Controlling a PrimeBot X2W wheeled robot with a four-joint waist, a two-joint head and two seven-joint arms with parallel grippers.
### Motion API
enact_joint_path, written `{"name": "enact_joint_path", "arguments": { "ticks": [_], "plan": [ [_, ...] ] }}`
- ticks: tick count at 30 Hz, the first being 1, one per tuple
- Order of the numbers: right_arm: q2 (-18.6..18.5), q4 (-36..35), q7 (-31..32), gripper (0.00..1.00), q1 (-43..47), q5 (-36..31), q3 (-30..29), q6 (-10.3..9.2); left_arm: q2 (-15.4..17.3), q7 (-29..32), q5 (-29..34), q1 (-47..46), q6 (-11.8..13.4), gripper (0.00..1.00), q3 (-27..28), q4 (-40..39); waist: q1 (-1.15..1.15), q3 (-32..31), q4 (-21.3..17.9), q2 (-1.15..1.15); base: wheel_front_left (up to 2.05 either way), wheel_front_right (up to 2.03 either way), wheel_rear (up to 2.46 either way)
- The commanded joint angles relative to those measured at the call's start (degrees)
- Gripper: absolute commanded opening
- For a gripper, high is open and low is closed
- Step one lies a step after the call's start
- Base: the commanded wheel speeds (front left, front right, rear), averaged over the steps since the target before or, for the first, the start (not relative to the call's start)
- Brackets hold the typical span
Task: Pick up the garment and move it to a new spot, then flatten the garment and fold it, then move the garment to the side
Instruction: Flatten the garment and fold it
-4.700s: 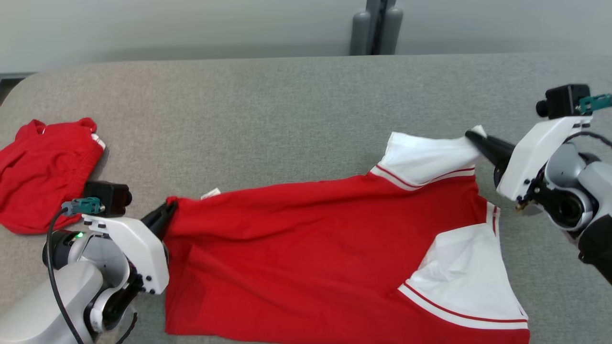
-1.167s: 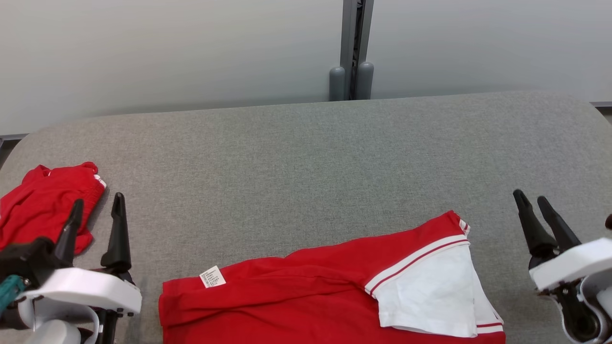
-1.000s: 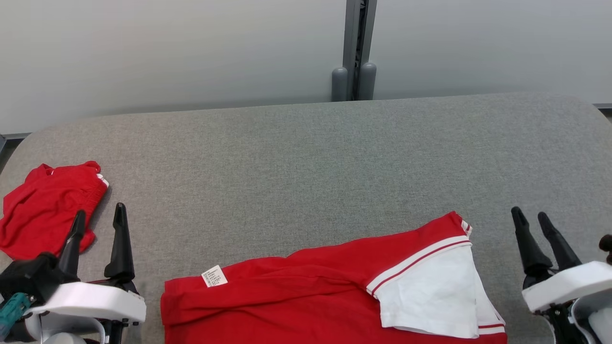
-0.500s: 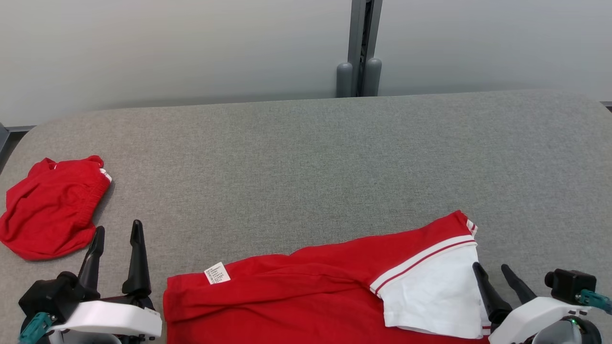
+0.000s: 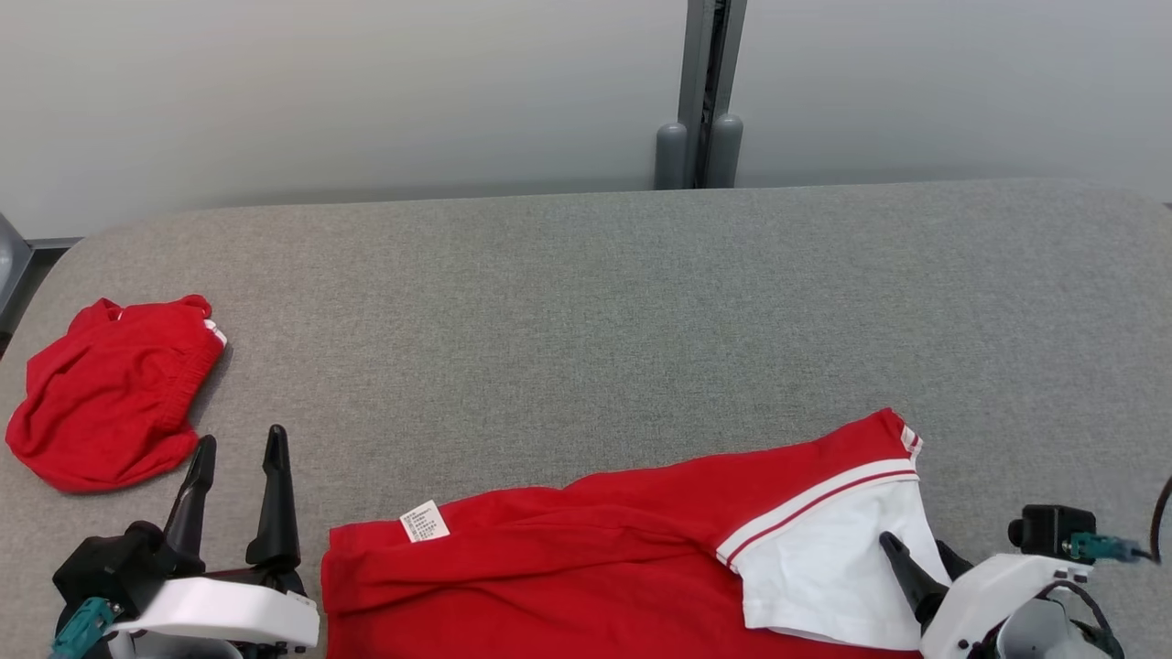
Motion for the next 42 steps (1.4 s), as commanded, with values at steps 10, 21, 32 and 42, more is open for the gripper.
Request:
{"name": "enact_joint_path", "arguments": {
  "ticks": [10,21,32,42],
  "plan": [
    [0.3,-0.2,13.0,0.00,-0.4,5.2,2.6,0.11,-1.8,-0.1,2.5,-1.2,-2.5,1.00,2.2,1.7,0.00,-0.2,0.2,0.00,0.00,0.00,0.00],
    [-1.8,-4.5,10.4,0.00,-0.7,6.8,2.2,0.09,-2.7,-0.1,3.8,-1.3,-3.8,1.00,3.6,2.6,0.00,-0.6,0.2,0.00,0.00,0.00,0.00],
    [-8.9,-6.3,9.9,0.00,-2.6,8.0,-1.7,0.09,-3.6,-0.1,5.1,-1.3,-4.5,1.00,4.5,2.4,0.00,-0.6,-0.4,0.00,0.00,0.00,0.00],
    [-14.3,-7.6,11.7,0.00,-3.1,5.6,-6.2,0.05,-3.9,-0.1,5.8,-1.1,-5.0,1.00,5.1,2.4,0.00,-0.4,-1.0,0.00,0.00,0.00,0.00]
  ]
}}
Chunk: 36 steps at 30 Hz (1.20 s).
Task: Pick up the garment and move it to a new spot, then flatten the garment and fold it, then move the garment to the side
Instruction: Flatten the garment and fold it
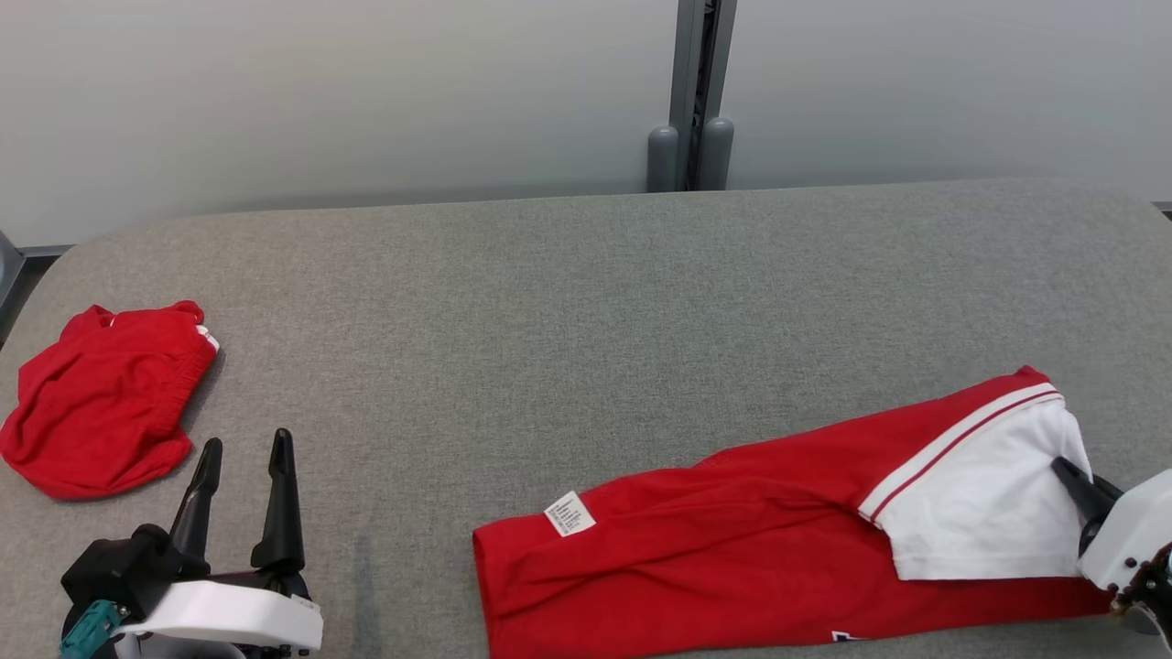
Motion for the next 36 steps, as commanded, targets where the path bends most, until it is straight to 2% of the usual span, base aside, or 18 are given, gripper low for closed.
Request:
{"name": "enact_joint_path", "arguments": {
  "ticks": [1,11,19,24,28,36],
  "plan": [
    [-0.6,0.0,0.0,0.00,-0.1,-1.3,-0.9,0.05,0.3,-0.1,0.7,-0.7,-0.2,1.00,0.3,0.0,0.00,0.1,-0.1,0.00,0.00,0.00,0.00],
    [1.0,-5.8,-0.2,0.00,1.8,-4.9,-4.4,0.05,0.3,-0.1,1.0,-0.8,-0.5,1.00,0.7,0.2,0.00,0.0,0.0,0.00,0.00,0.00,0.00],
    [3.4,-17.6,1.2,0.00,4.4,-7.6,-5.2,0.05,0.0,-0.1,1.0,-0.2,-0.5,1.00,1.1,0.0,0.00,-0.5,0.0,0.00,0.00,0.00,0.00],
    [5.2,-26.5,4.2,0.00,5.9,-9.2,-2.5,0.05,-0.3,-0.1,1.1,-0.4,-0.6,1.00,1.0,0.0,0.00,-0.9,0.5,0.00,0.00,0.00,0.00],
    [7.8,-30.7,6.7,0.00,6.9,-10.0,0.7,0.05,-0.8,-0.1,1.0,-0.7,-0.7,1.00,0.7,0.4,0.00,-1.2,1.6,0.00,0.00,0.00,0.00],
    [12.3,-30.5,9.7,0.00,5.6,-9.3,6.0,0.05,-1.2,0.0,1.0,-1.2,-1.1,1.00,0.9,0.9,0.00,-1.3,5.0,0.00,0.00,0.00,0.00]
  ]
}}
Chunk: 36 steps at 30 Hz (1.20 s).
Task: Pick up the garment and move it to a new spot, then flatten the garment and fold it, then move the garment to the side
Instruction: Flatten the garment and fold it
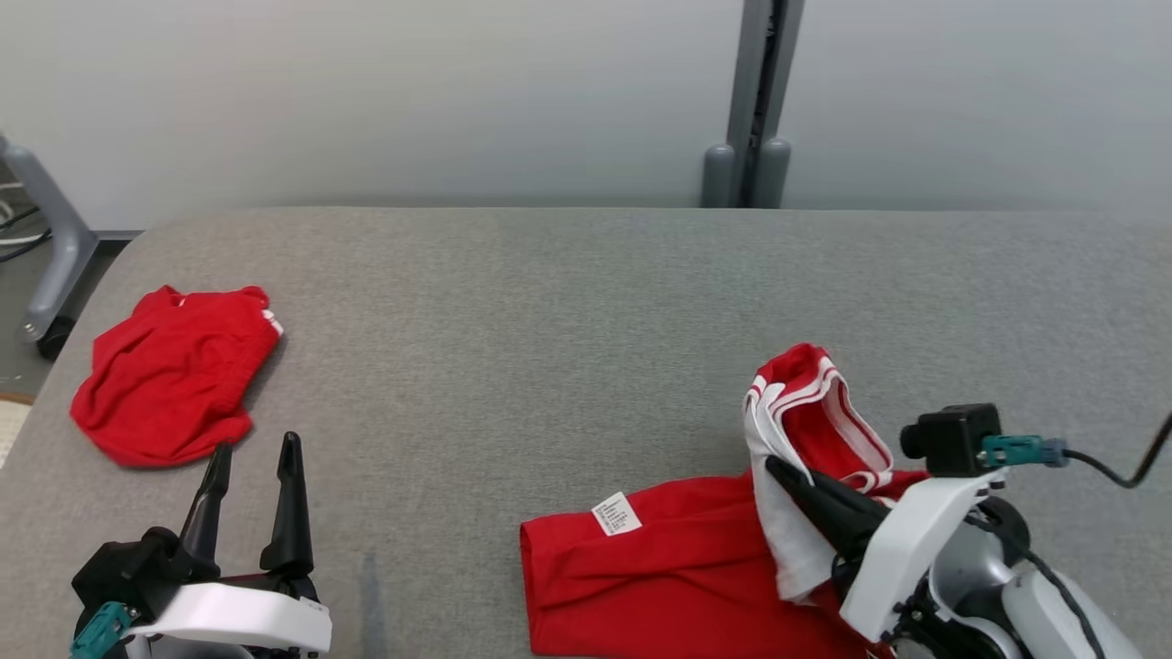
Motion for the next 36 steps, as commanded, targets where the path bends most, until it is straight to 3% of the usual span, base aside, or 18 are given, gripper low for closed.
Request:
{"name": "enact_joint_path", "arguments": {
  "ticks": [1,14,27,29,30,31,36],
  "plan": [
    [0.4,0.9,0.4,0.00,-0.8,0.3,0.8,0.05,-0.1,0.0,0.1,-1.2,-0.3,1.00,0.1,0.2,0.00,0.0,1.4,0.00,0.00,0.00,0.00],
    [4.0,8.1,-1.4,0.00,-3.5,3.7,6.7,0.06,0.3,0.0,0.8,-1.1,-0.8,1.00,-0.3,1.6,0.00,-1.8,8.7,0.00,0.00,0.00,0.00],
    [5.1,16.1,-3.9,0.00,-8.0,8.1,12.8,0.06,0.2,0.0,1.0,-0.7,-0.4,1.00,-1.5,1.6,0.00,-1.8,12.8,0.00,0.00,0.00,0.00],
    [5.5,17.5,-4.5,0.47,-8.6,8.5,13.4,0.06,0.3,0.0,0.9,-0.6,-0.3,1.00,-1.5,1.5,0.00,-1.8,13.1,0.00,0.00,0.00,0.00],
    [5.6,18.0,-4.8,0.91,-8.7,8.6,13.7,0.06,0.4,0.0,0.8,-0.5,-0.2,1.00,-1.5,1.5,0.00,-1.8,13.2,0.00,0.00,0.00,0.00],
    [5.7,18.4,-5.1,1.00,-9.0,8.9,14.1,0.06,0.4,0.0,0.8,-0.4,-0.2,1.00,-1.5,1.4,0.00,-1.8,13.2,0.00,0.00,0.00,0.00],
    [5.9,18.3,-6.3,1.00,-9.8,10.3,15.8,0.06,0.6,0.0,0.5,0.0,0.4,1.00,-1.3,1.1,0.00,-1.9,12.4,0.00,0.00,0.00,0.00]
  ]
}}
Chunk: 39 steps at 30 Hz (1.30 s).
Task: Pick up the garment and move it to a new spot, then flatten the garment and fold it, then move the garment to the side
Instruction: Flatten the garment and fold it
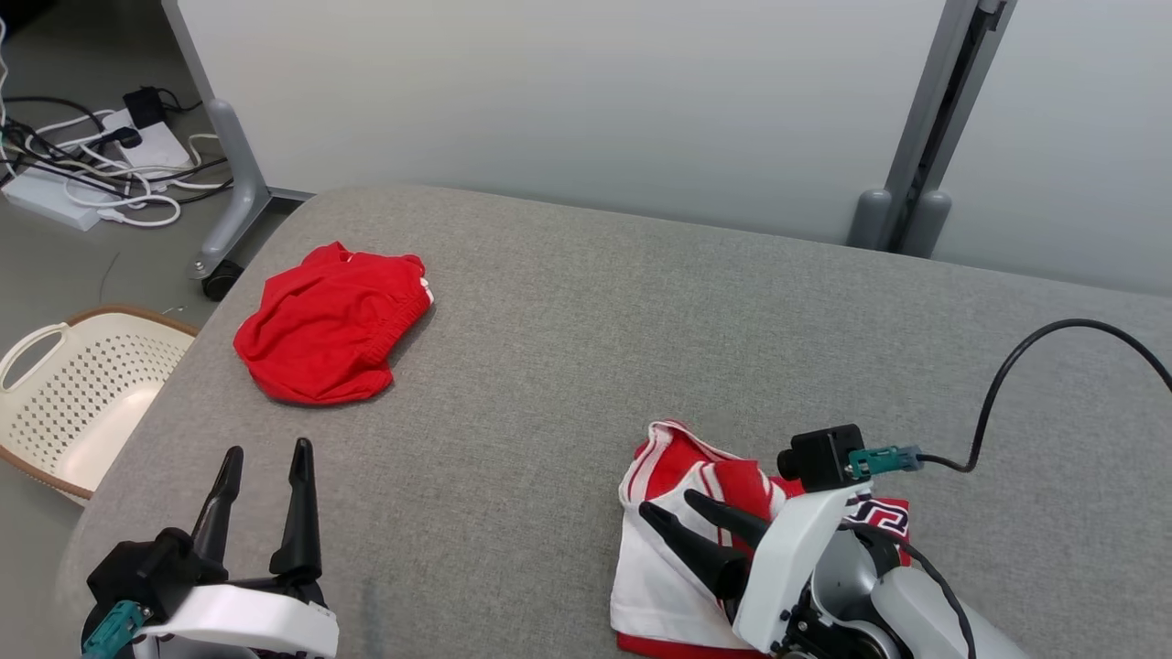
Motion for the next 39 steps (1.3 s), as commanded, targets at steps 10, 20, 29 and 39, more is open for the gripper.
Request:
{"name": "enact_joint_path", "arguments": {
  "ticks": [10,20,29,39],
  "plan": [
    [-4.9,-10.9,-3.8,1.00,0.1,2.4,0.0,0.07,0.7,0.2,-0.8,0.4,0.3,1.00,0.0,-0.6,0.00,-0.4,-4.3,0.00,0.00,0.00,0.00],
    [-10.7,-12.1,-5.8,1.00,6.0,-4.8,-10.5,0.06,0.7,0.2,-1.1,0.5,0.5,1.00,-0.6,-0.7,0.00,-0.6,-7.1,0.00,0.00,0.00,0.00],
    [-8.6,-9.6,-4.4,1.00,9.3,-12.1,-16.0,0.06,0.6,0.1,-1.2,0.1,0.5,1.00,-0.9,-0.7,0.00,-0.2,-8.0,0.00,0.00,0.00,0.00],
    [-6.5,-7.7,-2.8,0.00,8.4,-13.2,-15.4,0.06,0.8,0.0,-1.5,-0.4,0.2,1.00,-1.2,0.3,0.00,-0.1,-6.4,0.00,0.00,0.00,0.00]
  ]
}}
